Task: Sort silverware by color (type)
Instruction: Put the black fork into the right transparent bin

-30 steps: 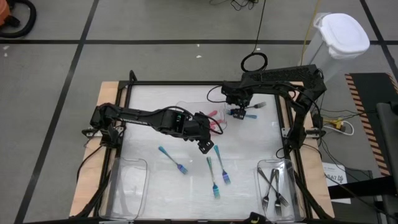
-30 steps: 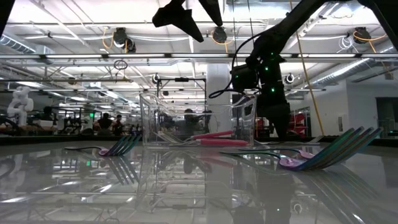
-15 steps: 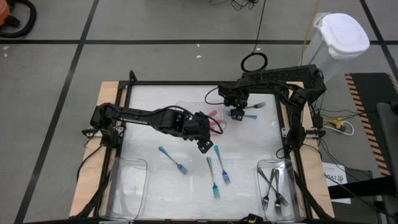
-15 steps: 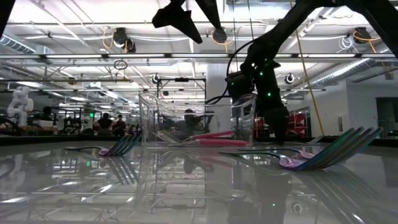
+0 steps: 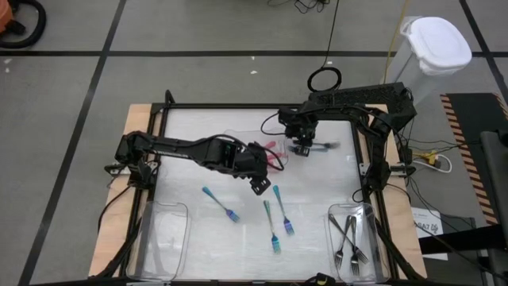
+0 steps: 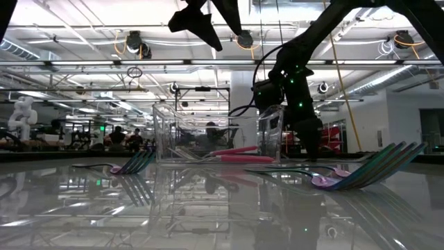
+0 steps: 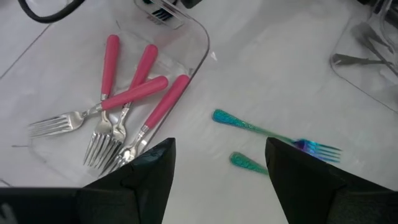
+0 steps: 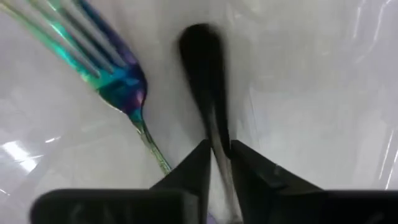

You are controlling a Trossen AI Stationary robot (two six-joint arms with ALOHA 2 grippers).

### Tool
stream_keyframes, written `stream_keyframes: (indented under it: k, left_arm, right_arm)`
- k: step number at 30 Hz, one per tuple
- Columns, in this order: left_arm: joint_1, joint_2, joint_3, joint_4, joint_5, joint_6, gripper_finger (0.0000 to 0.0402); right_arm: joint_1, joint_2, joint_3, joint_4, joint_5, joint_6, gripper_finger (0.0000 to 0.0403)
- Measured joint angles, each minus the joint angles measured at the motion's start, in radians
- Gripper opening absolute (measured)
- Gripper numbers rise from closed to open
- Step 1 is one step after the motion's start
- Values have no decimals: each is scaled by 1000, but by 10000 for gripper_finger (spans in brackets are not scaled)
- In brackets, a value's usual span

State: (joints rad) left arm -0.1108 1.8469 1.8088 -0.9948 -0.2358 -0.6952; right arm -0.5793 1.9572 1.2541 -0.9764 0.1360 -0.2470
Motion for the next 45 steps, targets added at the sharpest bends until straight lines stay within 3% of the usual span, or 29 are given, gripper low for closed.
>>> stream_keyframes:
  k: [7, 34, 38, 45]
  left_arm:
    - [6, 0, 0, -22, -1, 3, 248]
    - [5, 0, 0, -40, -3, 4, 248]
    - [0, 0, 0, -40, -2, 3, 248]
    - [-3, 0, 0, -40, 0, 2, 248]
  right_arm:
    - [-1, -3, 0, 3, 33, 0, 3]
    - [-6, -133, -4, -3, 13, 103, 2]
    - [-27, -134, -3, -55, -4, 156, 40]
    - [-48, -134, -3, -107, -5, 158, 180]
